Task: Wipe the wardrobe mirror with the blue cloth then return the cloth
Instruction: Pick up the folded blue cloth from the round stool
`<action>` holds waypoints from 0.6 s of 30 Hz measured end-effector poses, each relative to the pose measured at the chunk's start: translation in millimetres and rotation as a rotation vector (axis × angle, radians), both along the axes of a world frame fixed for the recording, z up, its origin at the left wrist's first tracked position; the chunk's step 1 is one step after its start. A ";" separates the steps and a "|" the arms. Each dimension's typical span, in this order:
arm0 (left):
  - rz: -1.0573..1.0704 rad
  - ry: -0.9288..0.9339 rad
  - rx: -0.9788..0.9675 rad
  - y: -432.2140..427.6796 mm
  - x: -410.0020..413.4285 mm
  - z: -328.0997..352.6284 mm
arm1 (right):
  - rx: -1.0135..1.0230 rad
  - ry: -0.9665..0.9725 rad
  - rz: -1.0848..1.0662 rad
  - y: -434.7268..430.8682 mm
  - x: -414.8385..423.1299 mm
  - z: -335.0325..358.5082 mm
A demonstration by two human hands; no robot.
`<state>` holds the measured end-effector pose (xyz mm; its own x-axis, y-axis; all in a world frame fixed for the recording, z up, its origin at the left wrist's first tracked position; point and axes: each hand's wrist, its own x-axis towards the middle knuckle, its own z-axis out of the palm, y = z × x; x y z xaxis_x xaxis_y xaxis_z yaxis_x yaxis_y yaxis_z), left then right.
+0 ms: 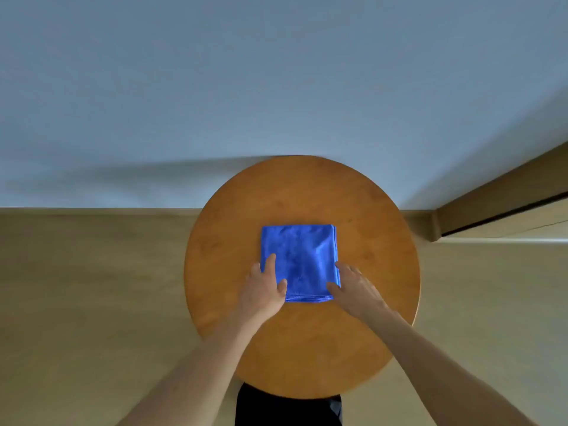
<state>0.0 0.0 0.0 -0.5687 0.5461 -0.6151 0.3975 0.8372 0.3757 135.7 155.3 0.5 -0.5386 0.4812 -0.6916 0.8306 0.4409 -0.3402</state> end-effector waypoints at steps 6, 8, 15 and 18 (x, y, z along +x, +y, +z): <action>0.020 -0.010 -0.017 15.0 -10.7 -34.8 | 0.006 -0.037 -0.109 7.2 -17.6 -27.8; 0.036 -0.008 -0.020 20.7 -11.7 -44.6 | 0.012 -0.035 -0.127 7.7 -21.6 -36.2; 0.147 0.082 0.018 29.6 -15.2 -64.9 | -0.026 -0.007 -0.291 10.4 -33.6 -56.3; 0.179 0.048 0.042 28.8 -19.6 -64.1 | -0.102 0.035 -0.379 12.2 -33.2 -59.1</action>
<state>-19.6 28.8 -64.1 -0.6872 0.4579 -0.5640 0.2616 0.8802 0.3960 102.4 167.4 -58.6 -0.3598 0.5799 -0.7309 0.9153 0.0674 -0.3972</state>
